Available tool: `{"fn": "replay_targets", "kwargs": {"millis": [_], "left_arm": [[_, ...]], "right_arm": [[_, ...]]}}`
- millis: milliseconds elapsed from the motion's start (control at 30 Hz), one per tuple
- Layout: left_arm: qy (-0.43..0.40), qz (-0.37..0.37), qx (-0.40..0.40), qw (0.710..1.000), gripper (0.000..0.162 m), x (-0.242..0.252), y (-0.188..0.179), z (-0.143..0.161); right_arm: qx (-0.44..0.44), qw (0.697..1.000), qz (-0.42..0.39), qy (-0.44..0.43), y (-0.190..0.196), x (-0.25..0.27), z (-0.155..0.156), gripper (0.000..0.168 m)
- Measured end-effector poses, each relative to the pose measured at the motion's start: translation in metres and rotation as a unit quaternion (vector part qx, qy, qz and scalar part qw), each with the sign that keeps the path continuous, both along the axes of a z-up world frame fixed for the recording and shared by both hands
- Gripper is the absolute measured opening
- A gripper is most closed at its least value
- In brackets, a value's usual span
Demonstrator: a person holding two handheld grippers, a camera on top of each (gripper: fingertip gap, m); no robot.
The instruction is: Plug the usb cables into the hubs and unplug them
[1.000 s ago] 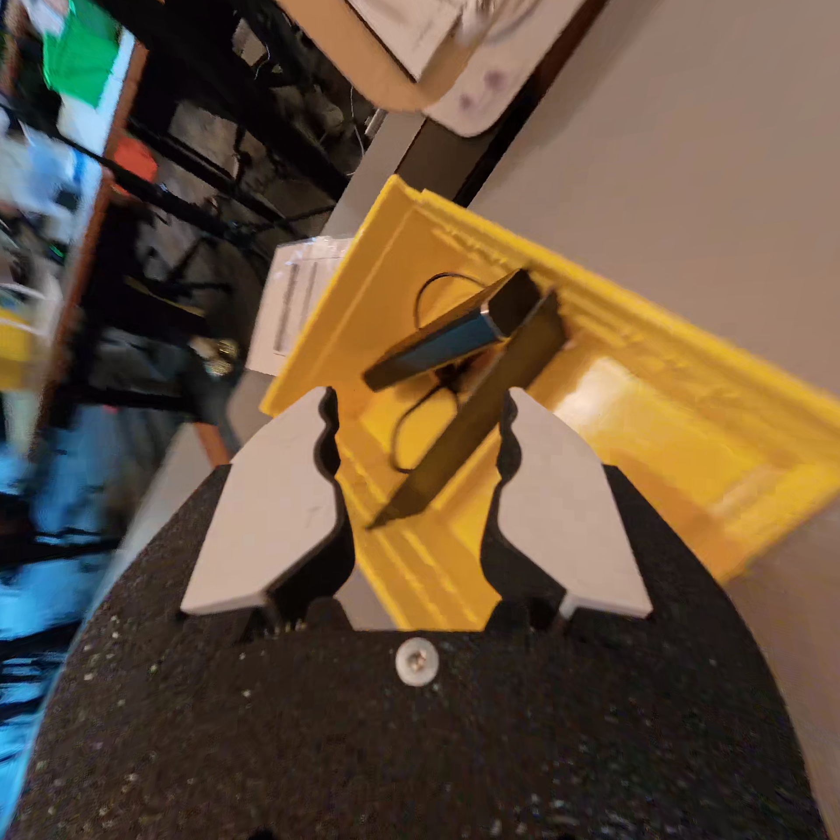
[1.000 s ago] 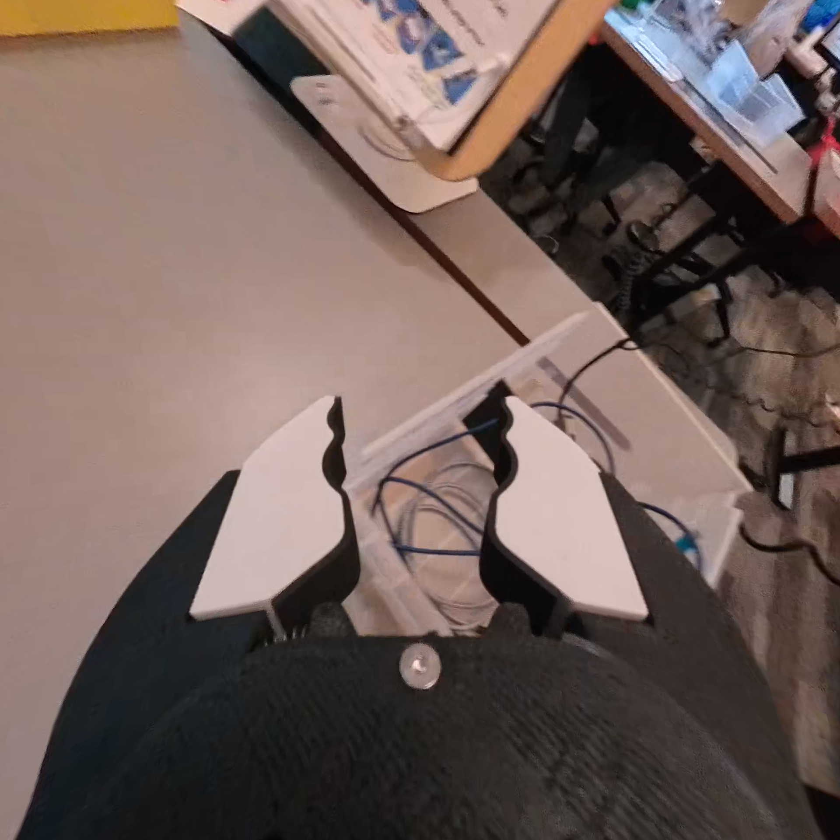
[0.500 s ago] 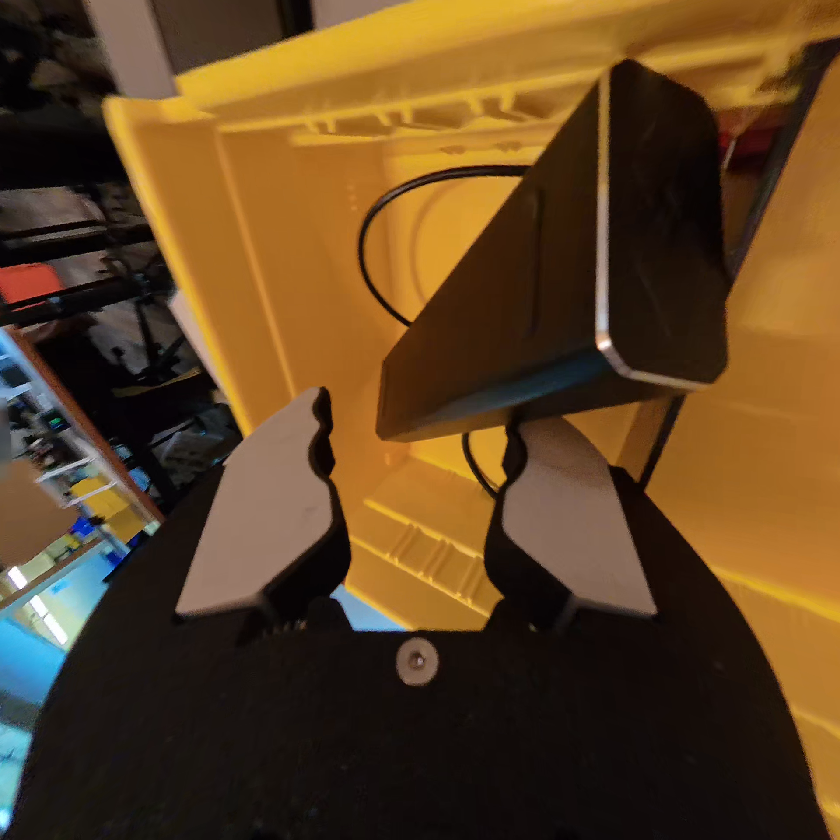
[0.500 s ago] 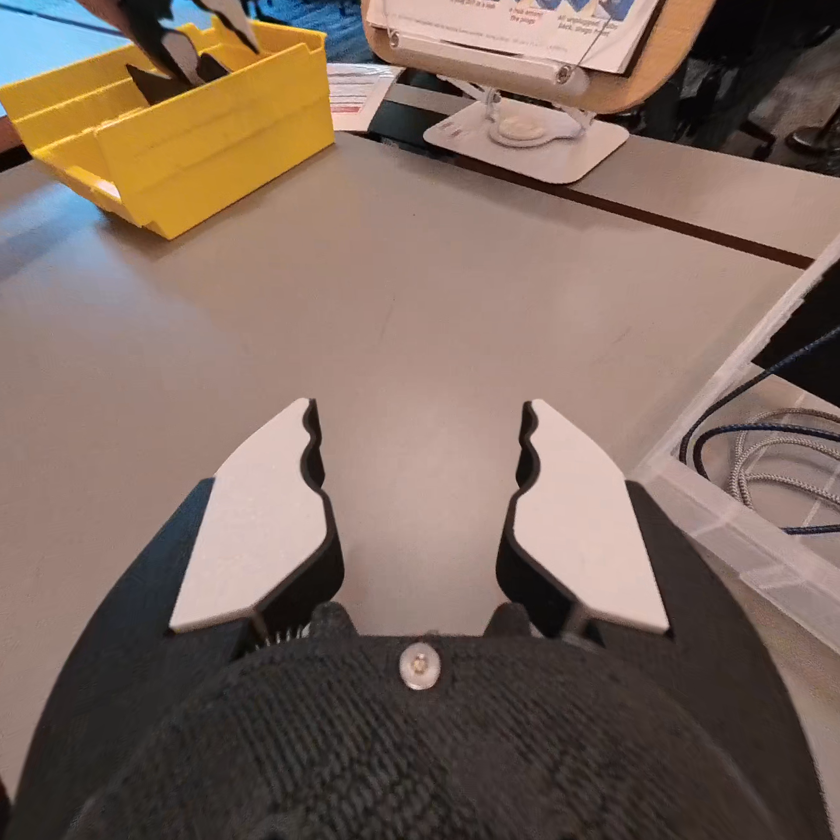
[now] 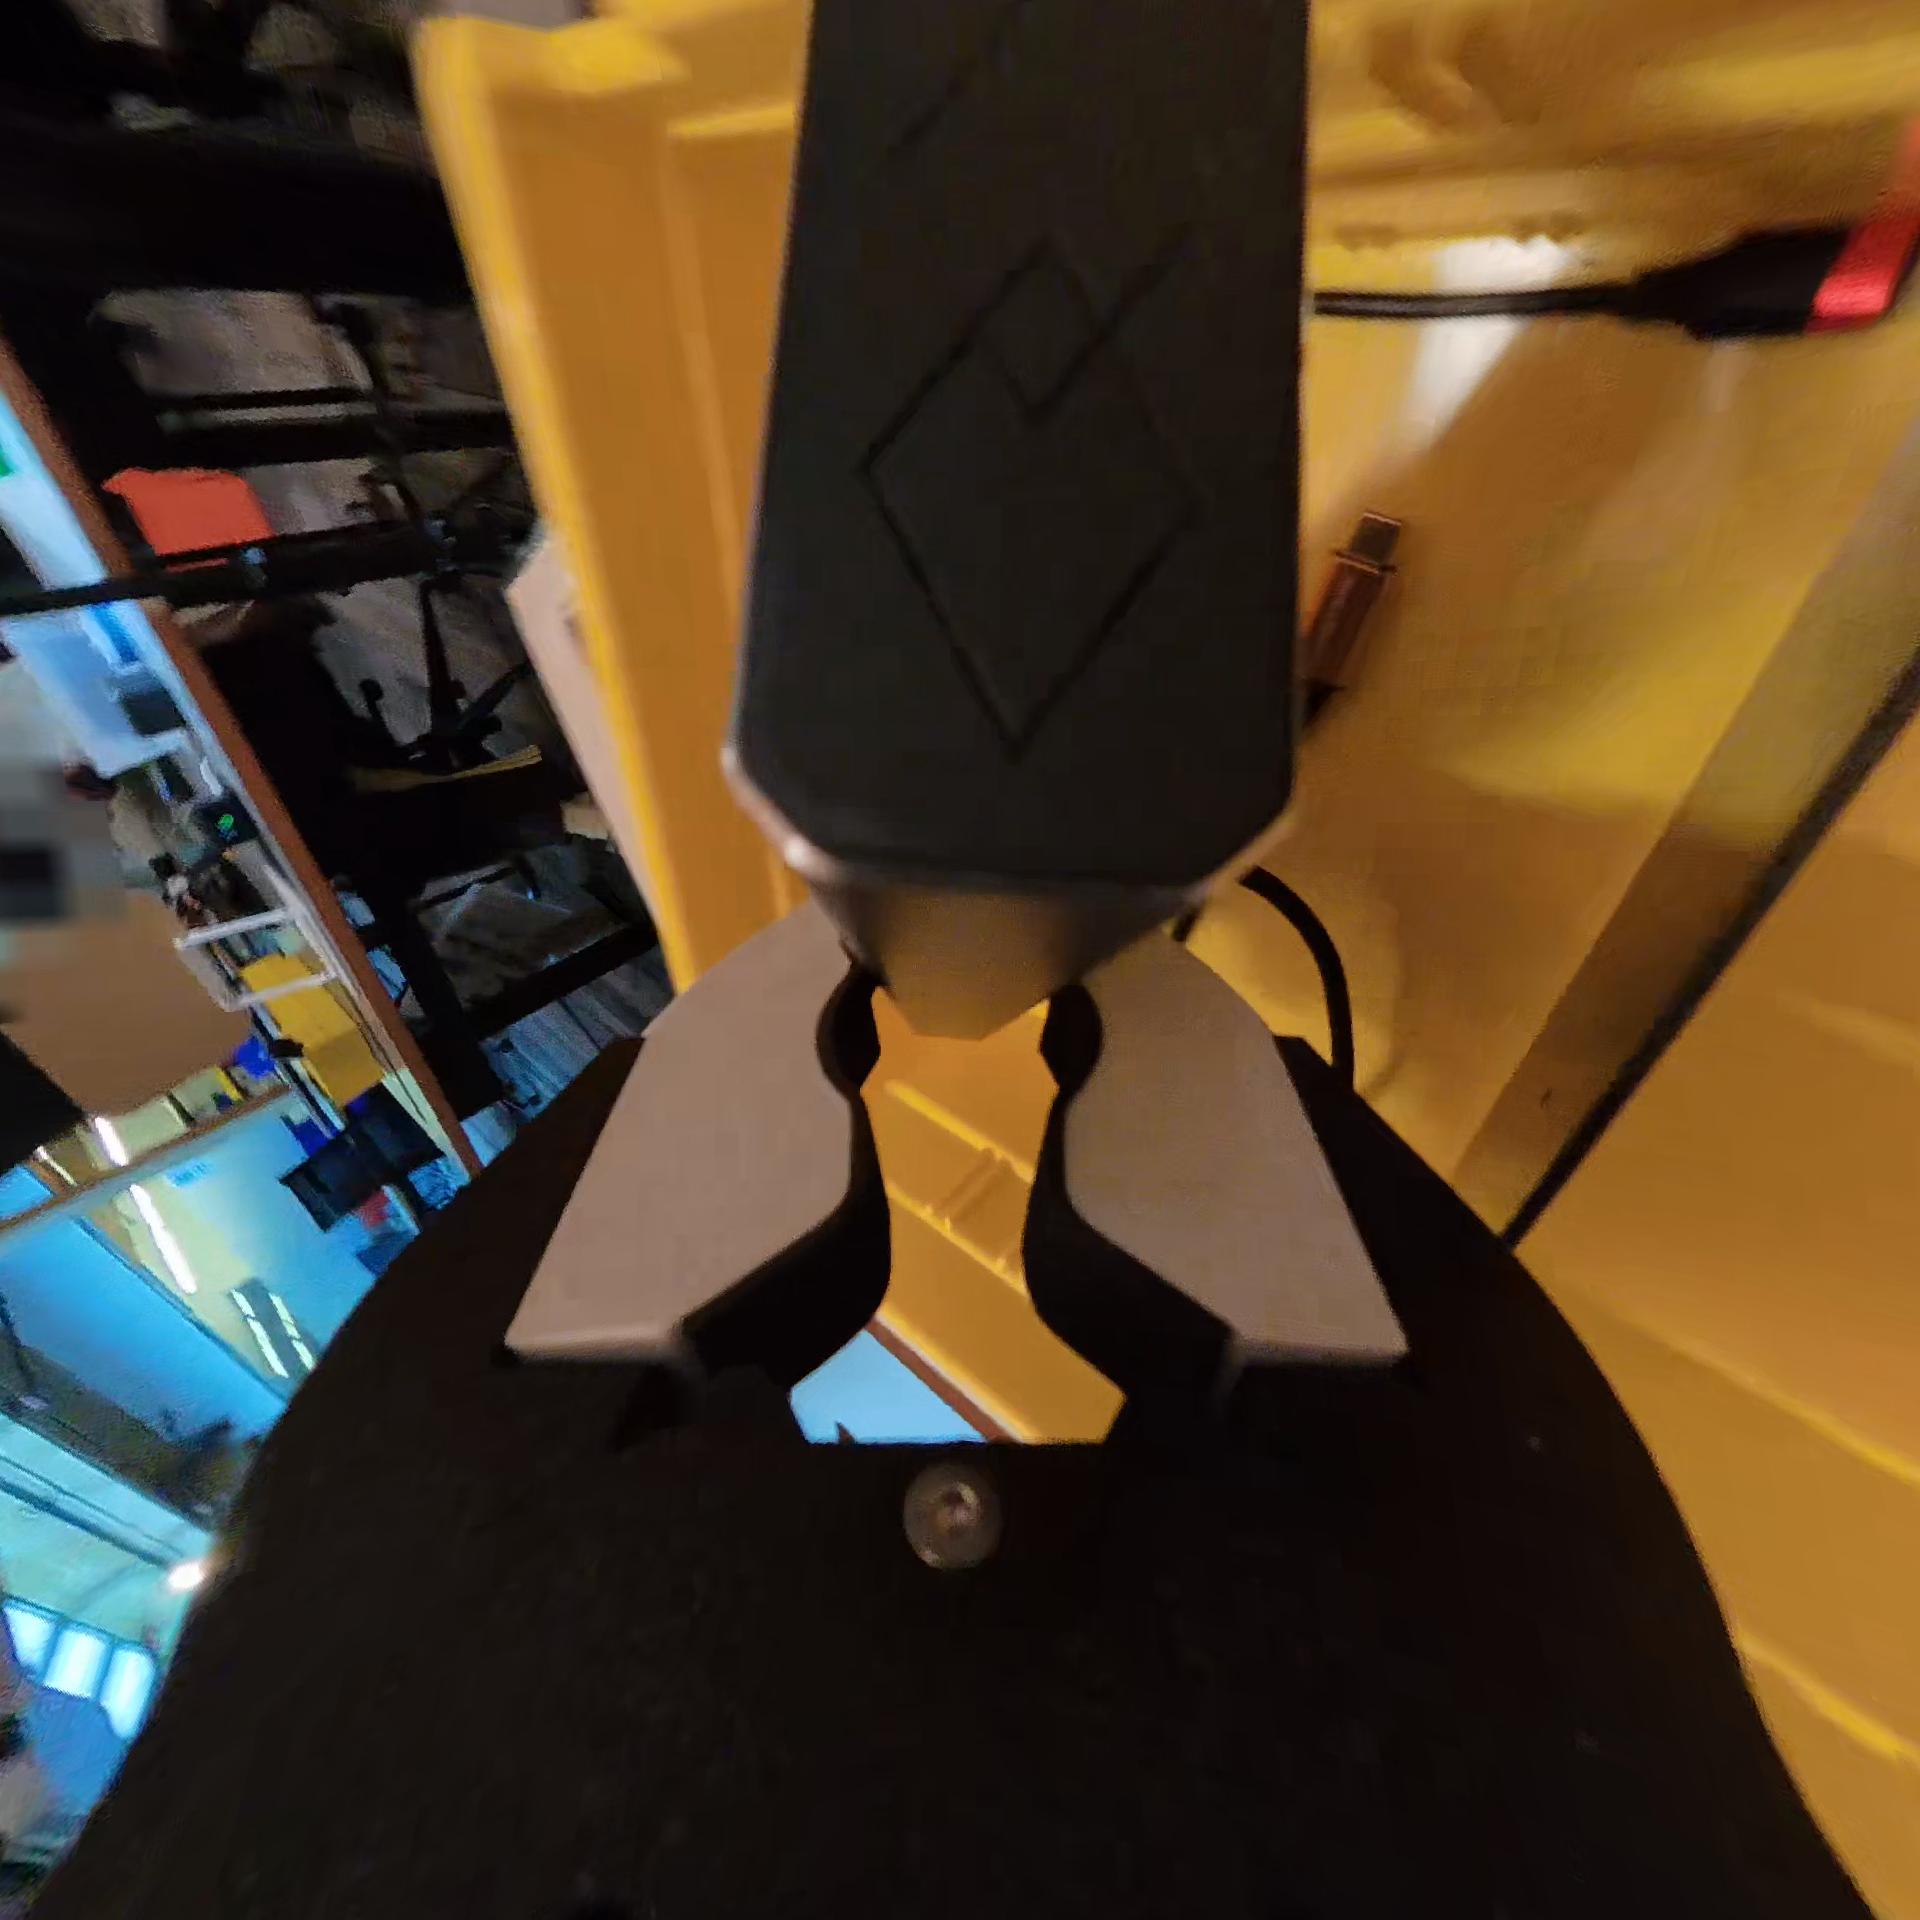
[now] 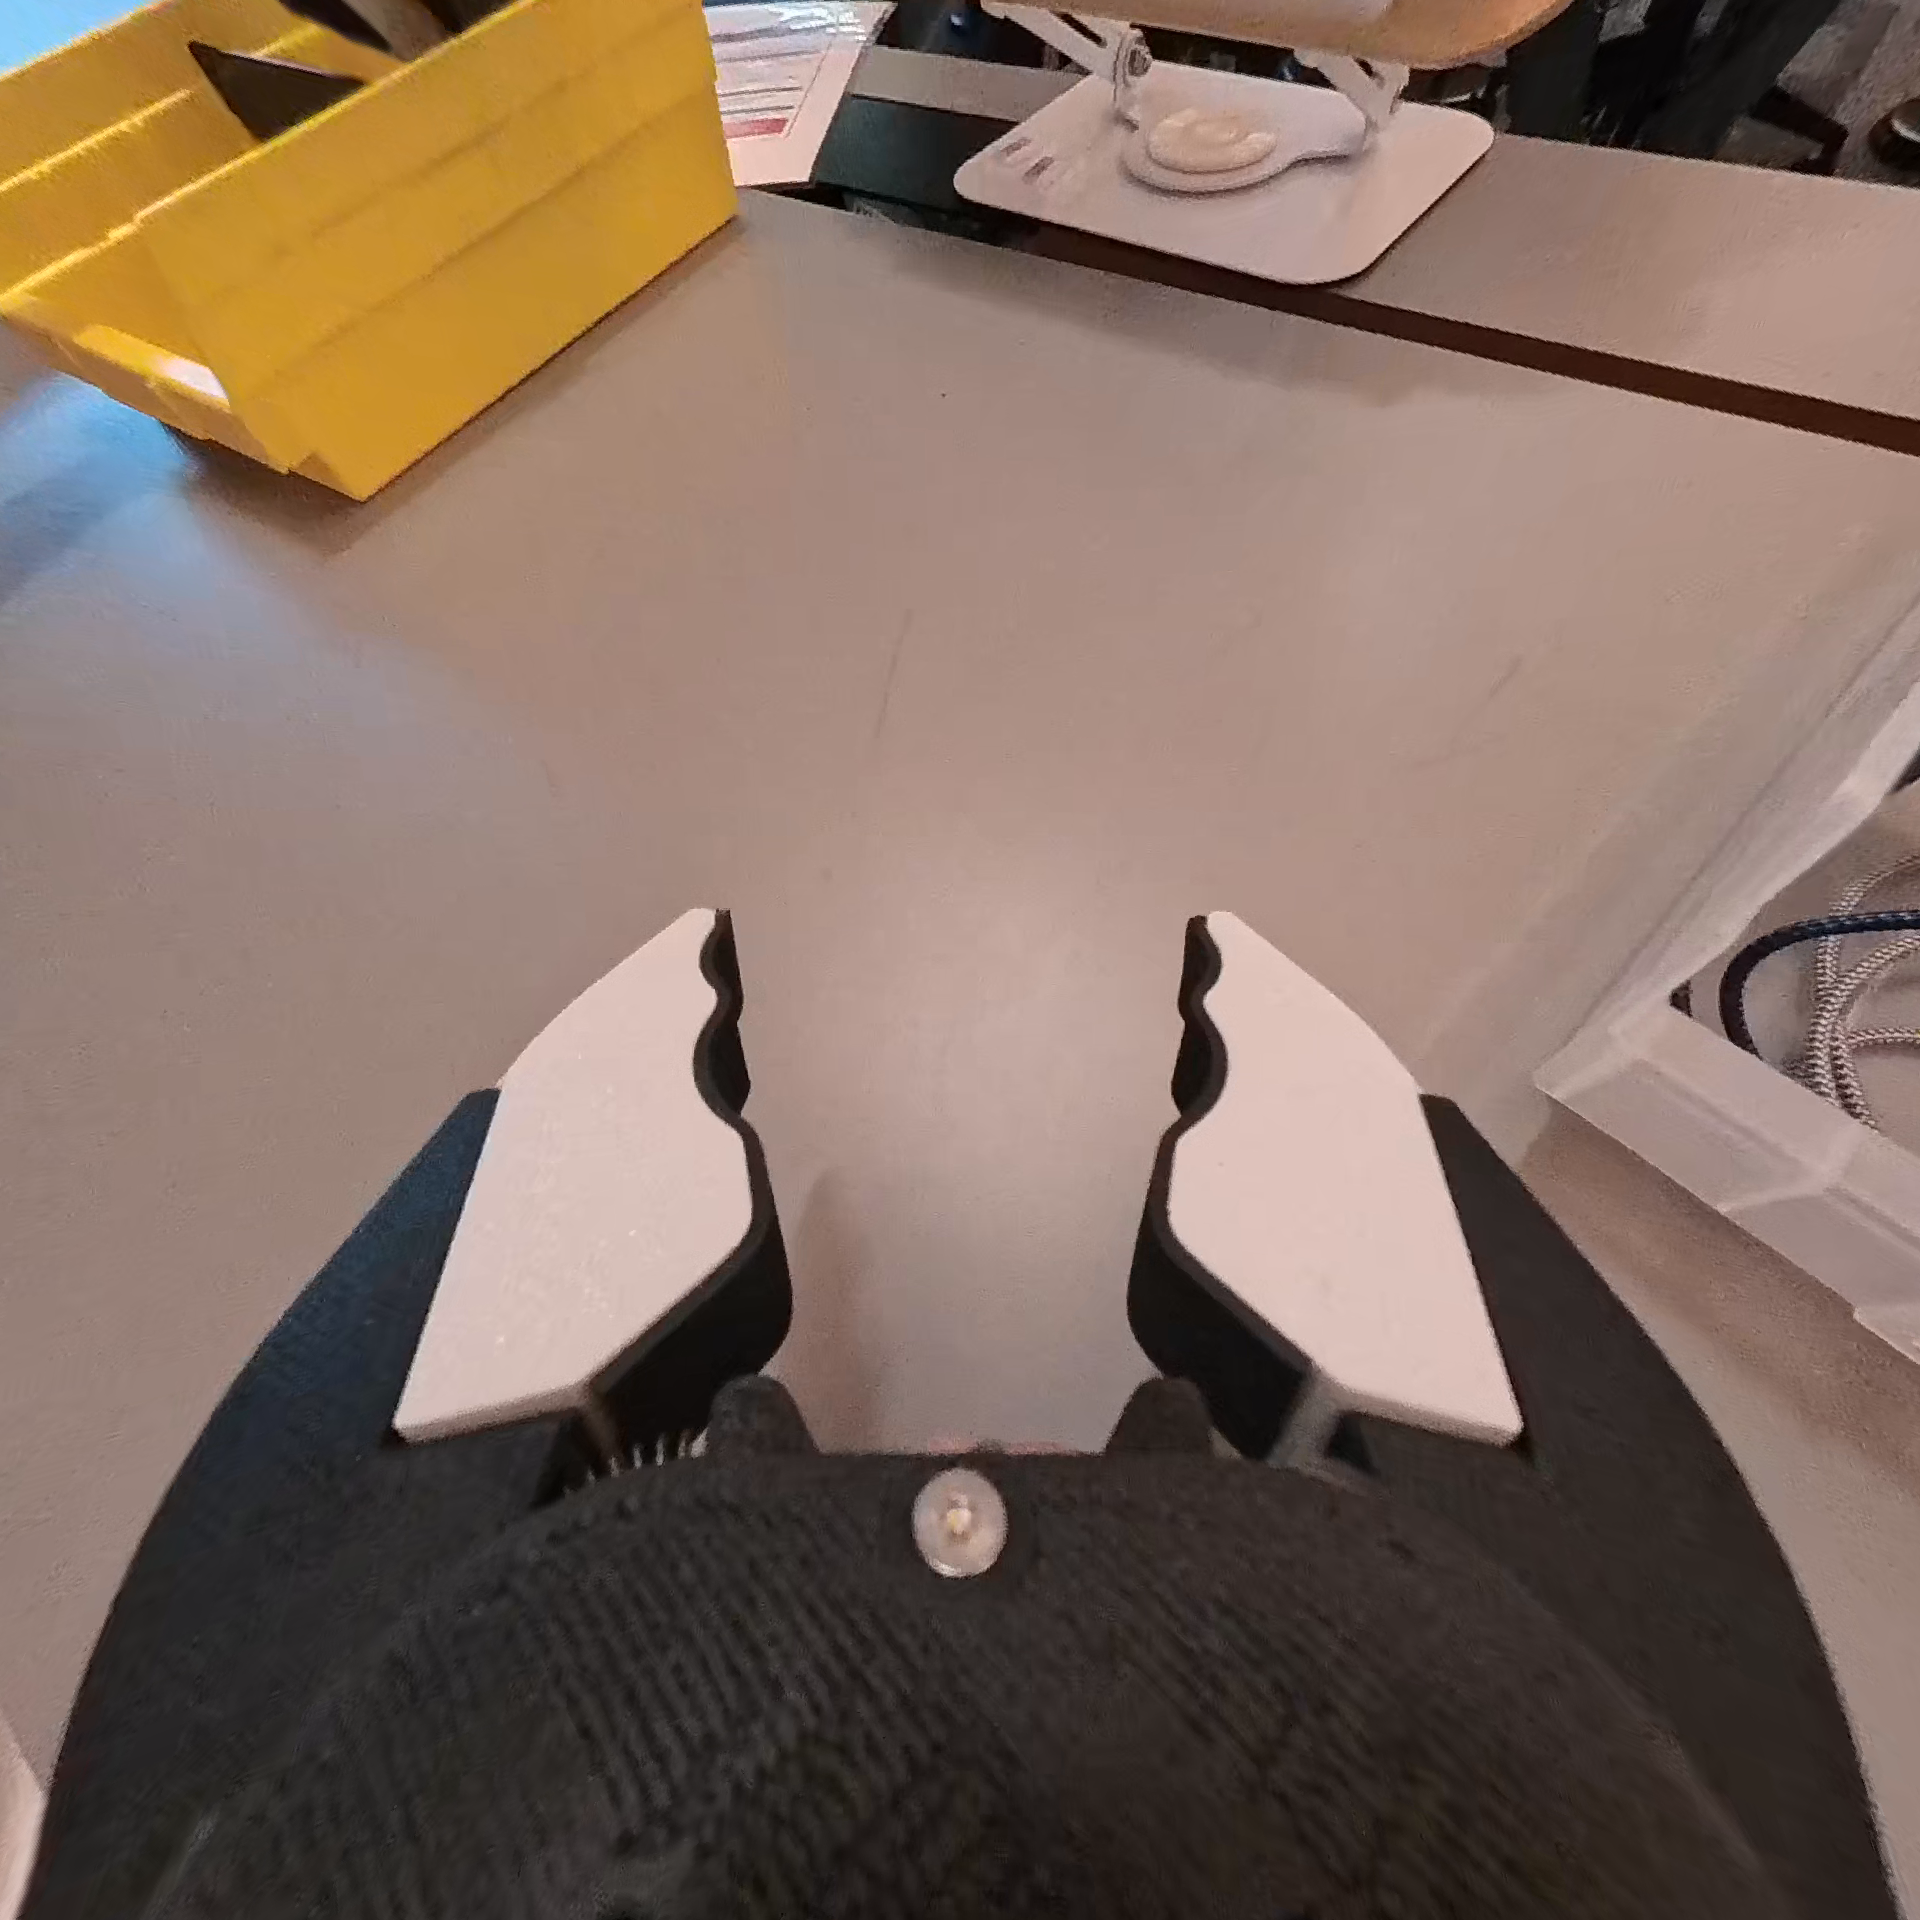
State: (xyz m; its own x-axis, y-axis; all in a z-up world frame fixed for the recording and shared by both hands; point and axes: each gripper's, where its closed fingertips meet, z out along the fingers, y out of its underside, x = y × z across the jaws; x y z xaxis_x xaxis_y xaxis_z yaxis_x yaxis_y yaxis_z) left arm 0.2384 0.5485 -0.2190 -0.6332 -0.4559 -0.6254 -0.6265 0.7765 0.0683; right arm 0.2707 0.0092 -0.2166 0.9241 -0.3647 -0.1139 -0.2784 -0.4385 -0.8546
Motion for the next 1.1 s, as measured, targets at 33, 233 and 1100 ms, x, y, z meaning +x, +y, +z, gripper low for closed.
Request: {"fn": "replay_targets", "kwargs": {"millis": [33,233,1100], "left_arm": [[-0.032,0.012,-0.011,0.999,0.028,0.002,0.001,0.012],[-0.243,0.073,-0.193,0.948,0.028,0.002,-0.034,0.13],[-0.184,0.121,-0.905,0.363,0.027,-0.082,-0.432,0.17]], "right_arm": [[0.001,1.0,-0.002,-0.001,-0.002,0.0,0.002,0.081],[0.026,0.999,-0.014,-0.021,-0.007,0.001,0.021,0.081],[0.274,0.897,0.188,-0.291,0.064,-0.095,0.131,0.083]]}}
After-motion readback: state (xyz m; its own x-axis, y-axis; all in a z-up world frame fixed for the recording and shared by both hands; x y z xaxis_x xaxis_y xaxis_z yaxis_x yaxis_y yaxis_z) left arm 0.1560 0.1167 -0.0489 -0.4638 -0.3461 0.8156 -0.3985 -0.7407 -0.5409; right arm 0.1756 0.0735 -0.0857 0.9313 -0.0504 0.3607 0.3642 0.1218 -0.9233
